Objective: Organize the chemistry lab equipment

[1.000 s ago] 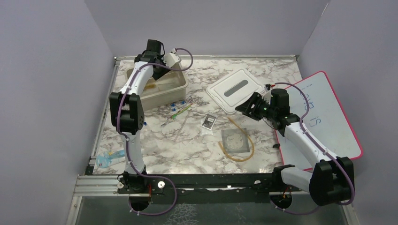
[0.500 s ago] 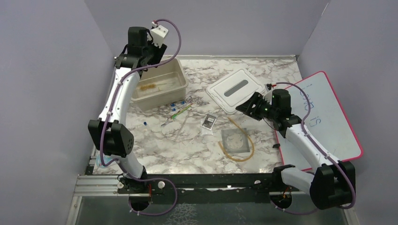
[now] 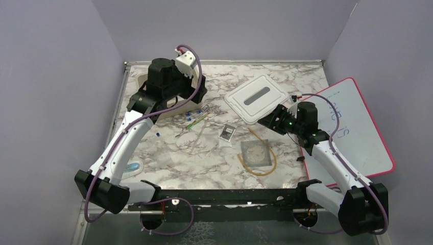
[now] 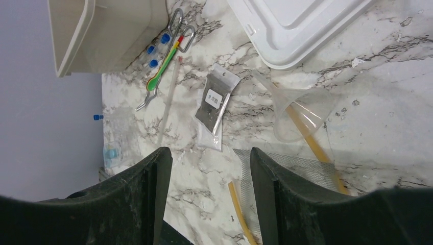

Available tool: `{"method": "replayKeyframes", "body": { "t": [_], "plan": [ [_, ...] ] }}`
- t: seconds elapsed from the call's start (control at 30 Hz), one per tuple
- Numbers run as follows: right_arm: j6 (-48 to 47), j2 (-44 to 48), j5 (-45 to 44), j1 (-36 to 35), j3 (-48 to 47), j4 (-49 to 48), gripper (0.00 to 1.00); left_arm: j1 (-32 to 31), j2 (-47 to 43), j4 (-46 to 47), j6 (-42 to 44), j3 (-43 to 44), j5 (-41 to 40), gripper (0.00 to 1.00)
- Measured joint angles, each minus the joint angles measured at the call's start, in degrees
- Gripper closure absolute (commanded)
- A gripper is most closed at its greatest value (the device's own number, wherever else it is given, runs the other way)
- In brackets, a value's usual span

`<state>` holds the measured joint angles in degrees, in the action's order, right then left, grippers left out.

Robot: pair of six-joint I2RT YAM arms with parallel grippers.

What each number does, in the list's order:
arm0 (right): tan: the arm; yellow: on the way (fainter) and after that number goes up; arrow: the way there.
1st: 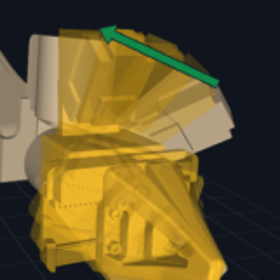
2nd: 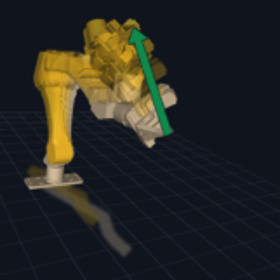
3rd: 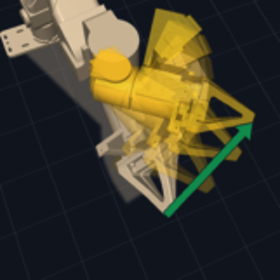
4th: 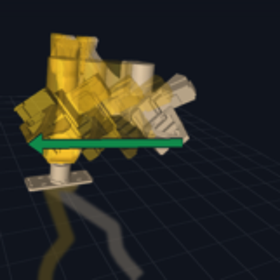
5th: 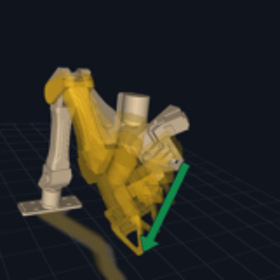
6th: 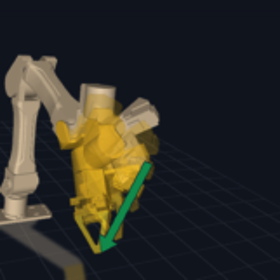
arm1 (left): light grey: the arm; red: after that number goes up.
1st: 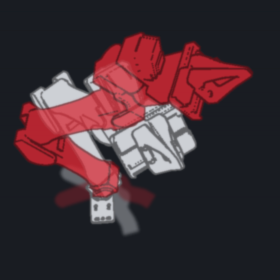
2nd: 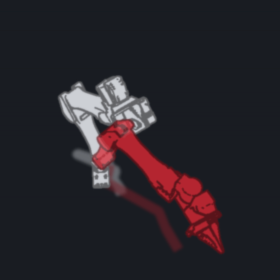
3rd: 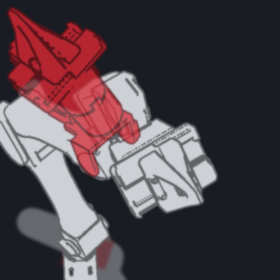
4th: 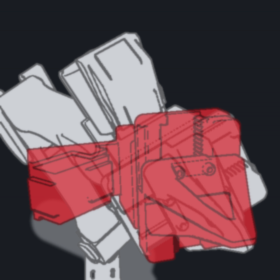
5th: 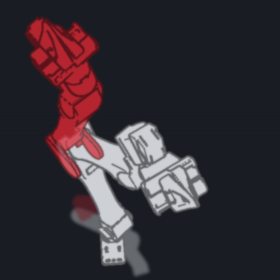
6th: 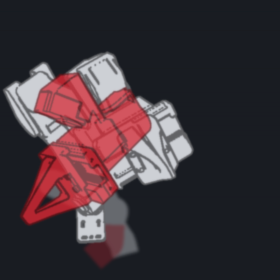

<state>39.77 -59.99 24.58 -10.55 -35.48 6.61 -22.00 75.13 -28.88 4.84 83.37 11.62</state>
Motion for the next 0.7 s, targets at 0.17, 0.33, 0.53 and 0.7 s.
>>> {"method": "replayKeyframes", "body": {
  "t": [0.17,0.33,0.53,0.7],
  "plan": [
    [-0.59,0.44,-0.79,0.00,0.00,0.00,0.37,-2.95,-4.09,-0.37,-4.48,-8.87,1.66,0.02],
    [-0.79,0.42,-1.07,0.00,0.02,-0.02,0.37,-6.86,-4.83,-0.90,-6.38,-17.35,0.02,0.29],
    [-0.79,0.31,-1.18,0.00,0.66,-0.11,0.37,-9.03,1.46,-1.31,-9.31,-23.61,-3.80,0.43],
    [-0.76,0.00,-1.18,0.00,1.51,-0.28,0.37,-9.64,8.04,-1.46,-12.13,-25.94,-7.98,0.46]
  ]
}}
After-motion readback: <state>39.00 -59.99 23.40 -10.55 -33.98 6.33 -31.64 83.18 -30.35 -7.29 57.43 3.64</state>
